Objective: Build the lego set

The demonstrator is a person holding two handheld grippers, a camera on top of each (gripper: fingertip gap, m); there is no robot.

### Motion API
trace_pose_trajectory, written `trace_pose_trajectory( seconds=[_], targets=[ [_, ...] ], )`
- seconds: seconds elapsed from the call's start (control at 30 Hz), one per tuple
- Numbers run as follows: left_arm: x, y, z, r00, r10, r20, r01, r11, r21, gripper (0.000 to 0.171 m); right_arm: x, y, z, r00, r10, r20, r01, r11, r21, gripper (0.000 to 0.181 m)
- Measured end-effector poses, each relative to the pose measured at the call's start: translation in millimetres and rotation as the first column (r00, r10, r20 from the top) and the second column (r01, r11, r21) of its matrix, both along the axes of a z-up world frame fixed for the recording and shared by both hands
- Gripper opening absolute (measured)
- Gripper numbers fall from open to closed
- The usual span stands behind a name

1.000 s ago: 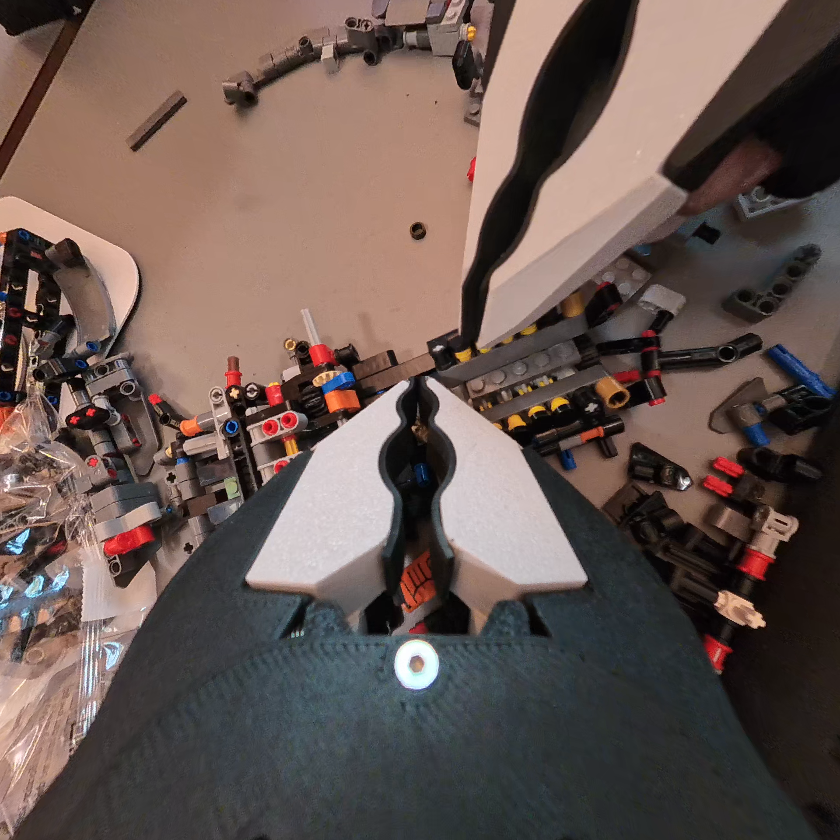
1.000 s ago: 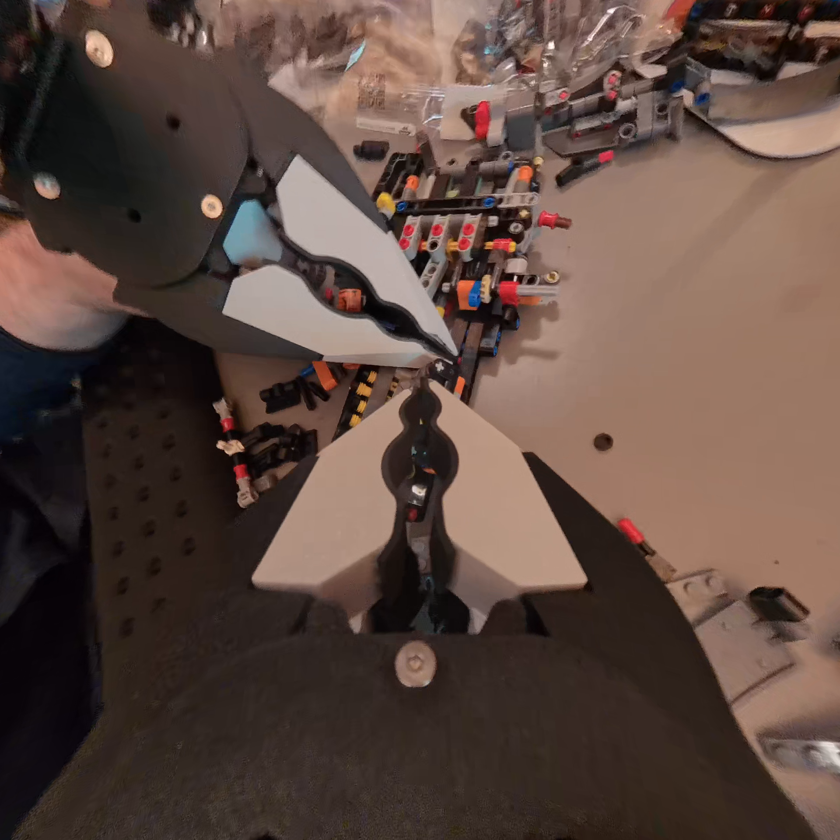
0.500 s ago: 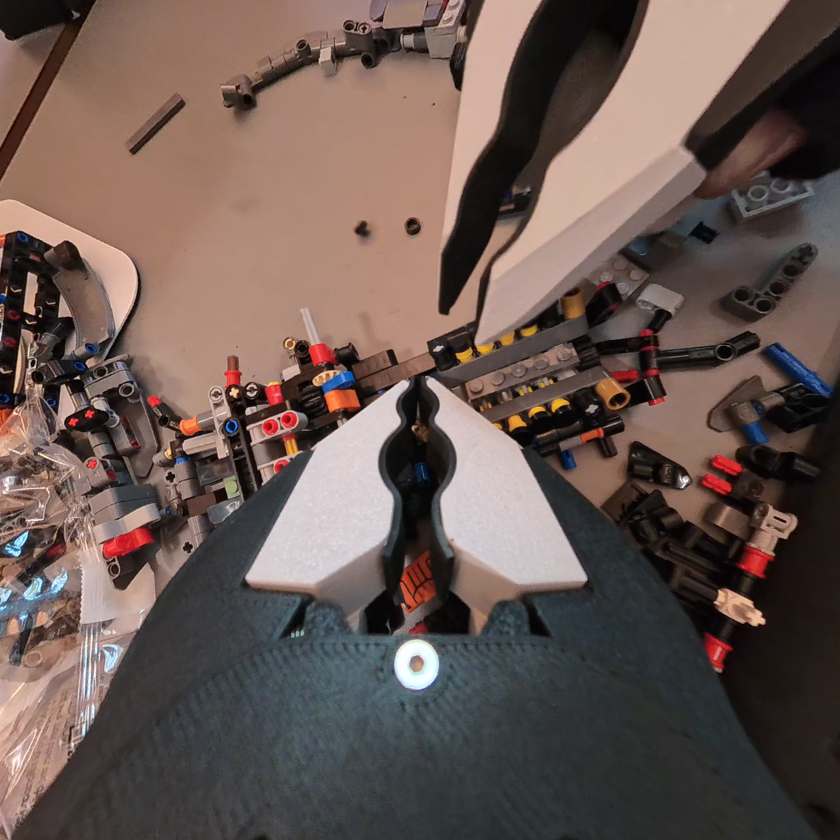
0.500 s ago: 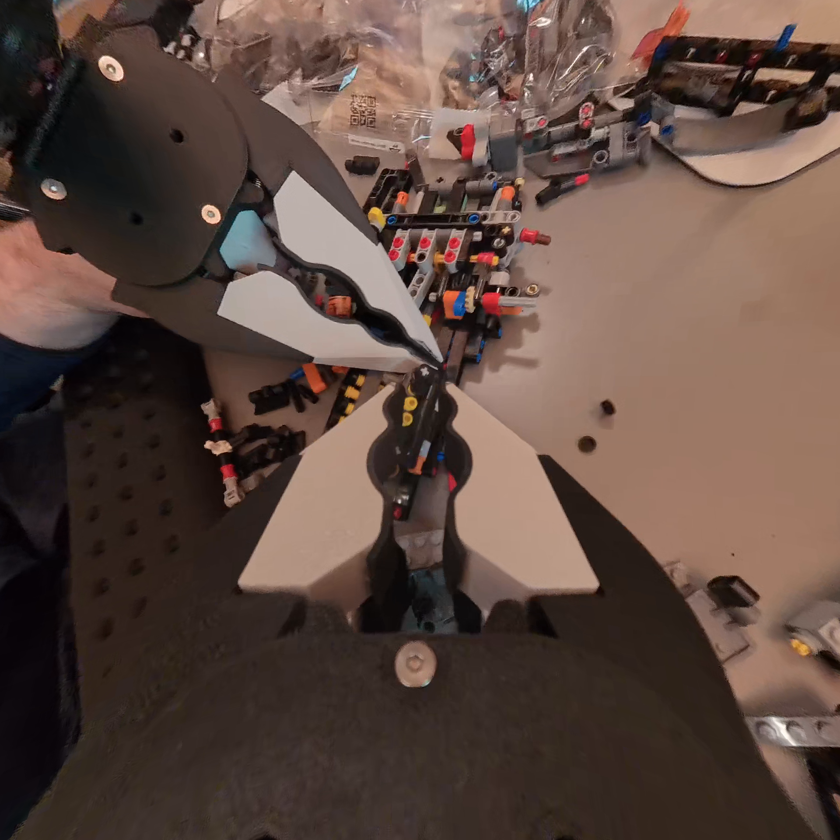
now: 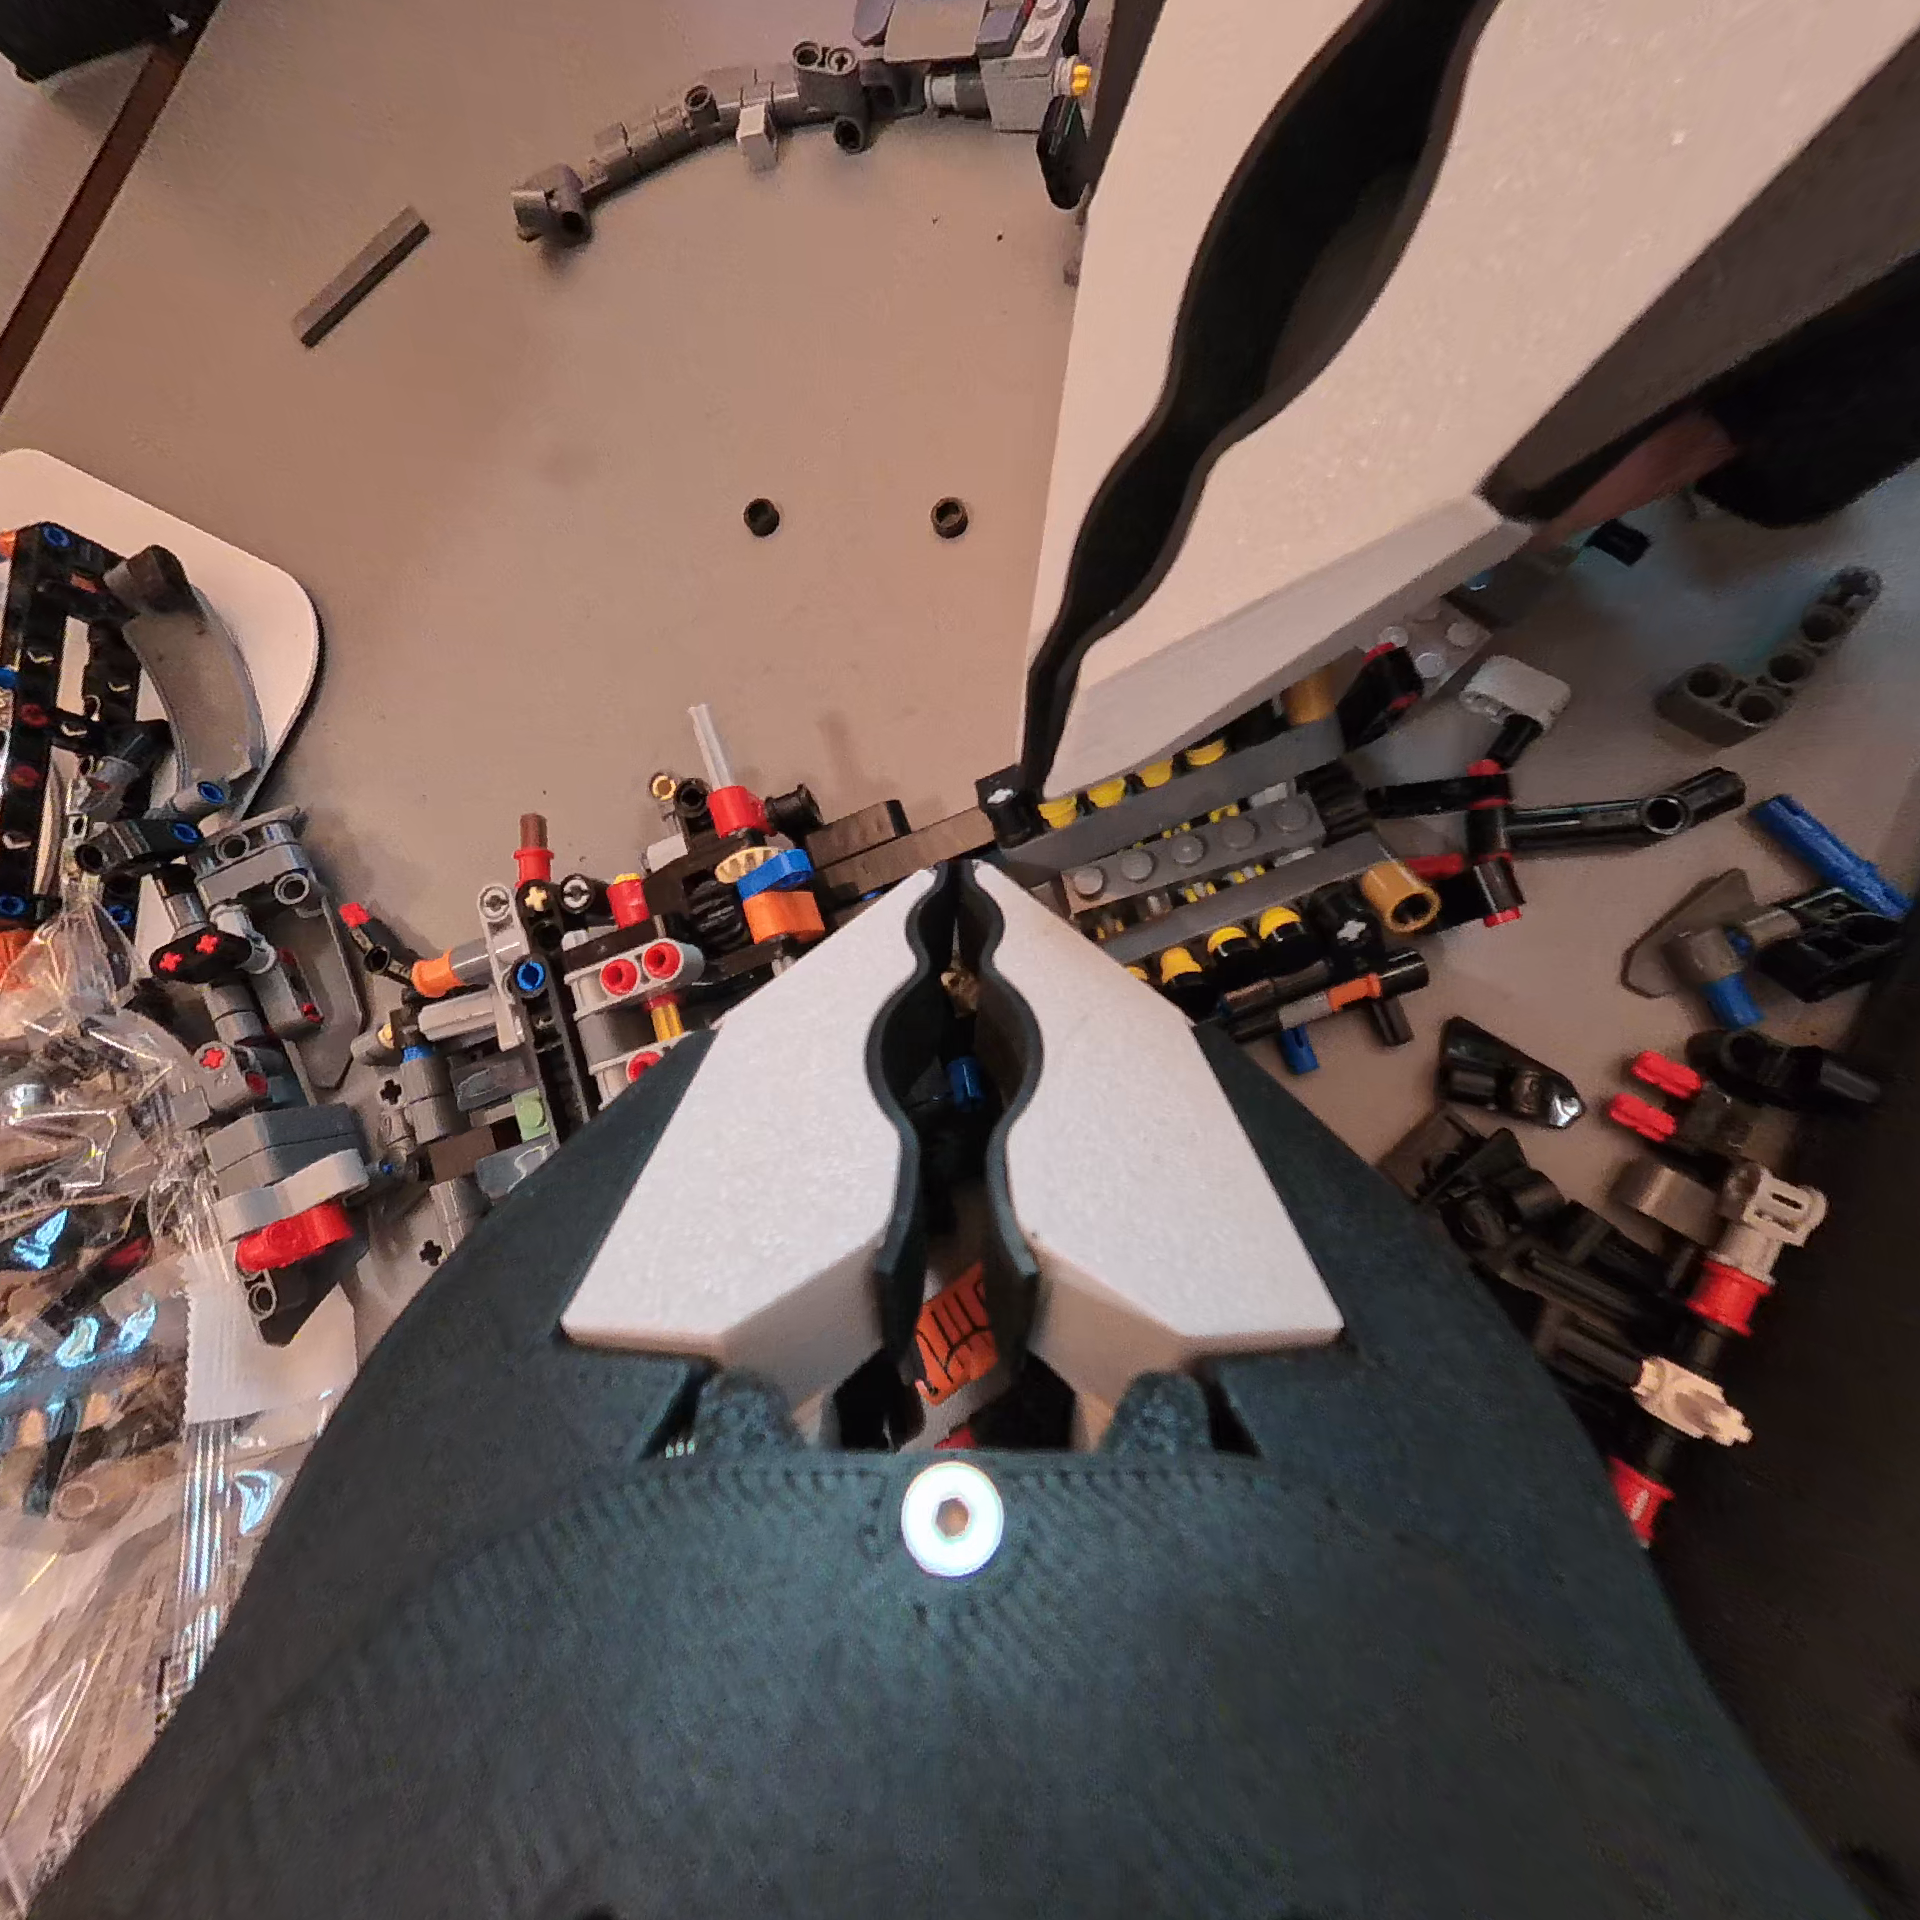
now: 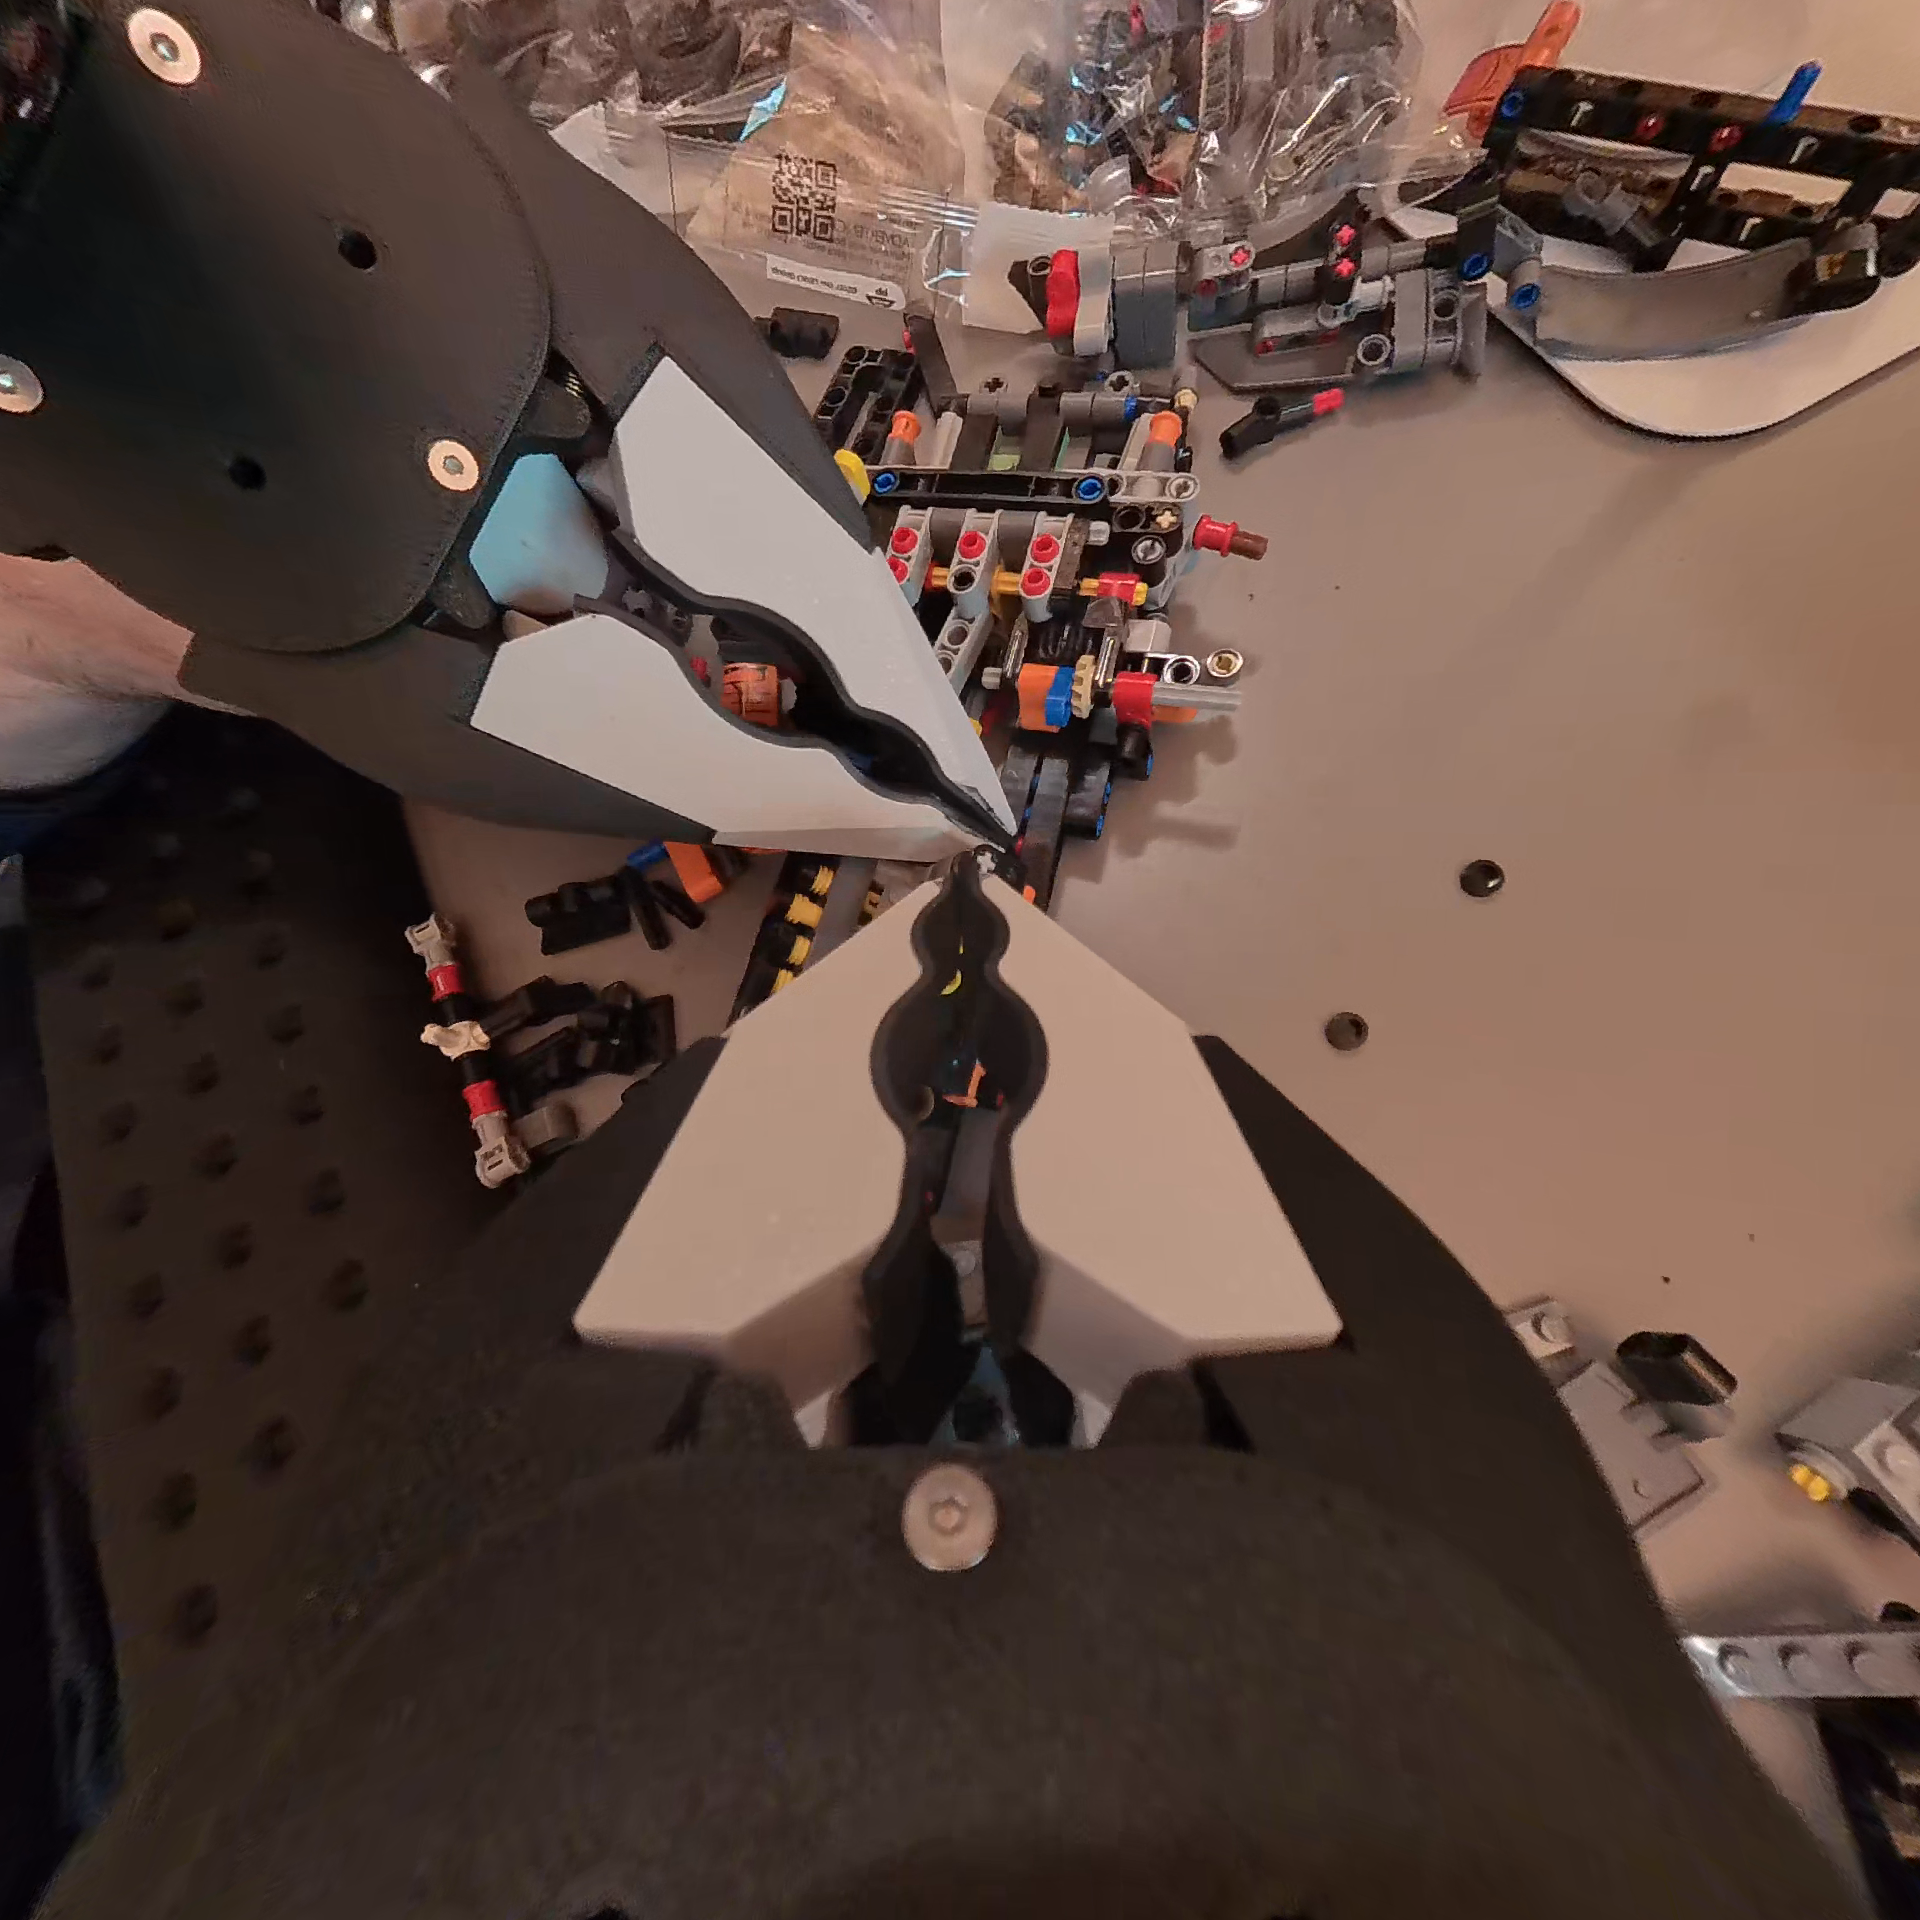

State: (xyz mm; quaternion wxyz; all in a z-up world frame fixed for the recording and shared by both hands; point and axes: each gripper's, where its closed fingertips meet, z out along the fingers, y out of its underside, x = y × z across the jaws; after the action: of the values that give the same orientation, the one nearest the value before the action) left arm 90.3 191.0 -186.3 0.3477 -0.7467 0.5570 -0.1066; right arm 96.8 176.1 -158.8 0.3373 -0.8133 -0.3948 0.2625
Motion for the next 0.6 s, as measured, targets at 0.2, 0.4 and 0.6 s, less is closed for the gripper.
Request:
trace_pose_trajectory(
  seconds=[0.2, 0.4, 0.6],
  targets=[
    [-0.4, -1.3, 0.0, 1.000, -0.009, -0.003, 0.009, 1.000, 0.003, 0.000, 11.2, 7.0, 0.9, 0.998, -0.053, 0.042, 0.050, 0.997, 0.058, 0.000],
    [-0.3, -1.6, -0.1, 1.000, -0.010, 0.000, 0.010, 1.000, -0.001, 0.000, 2.4, 1.0, -6.8, 0.999, -0.001, 0.034, 0.001, 1.000, -0.002, 0.017],
    [-0.2, -1.3, -0.2, 1.000, -0.007, -0.002, 0.007, 1.000, -0.002, 0.000, 0.4, -1.4, -4.8, 1.000, 0.002, 0.005, -0.002, 1.000, -0.028, 0.002]
  ],
)
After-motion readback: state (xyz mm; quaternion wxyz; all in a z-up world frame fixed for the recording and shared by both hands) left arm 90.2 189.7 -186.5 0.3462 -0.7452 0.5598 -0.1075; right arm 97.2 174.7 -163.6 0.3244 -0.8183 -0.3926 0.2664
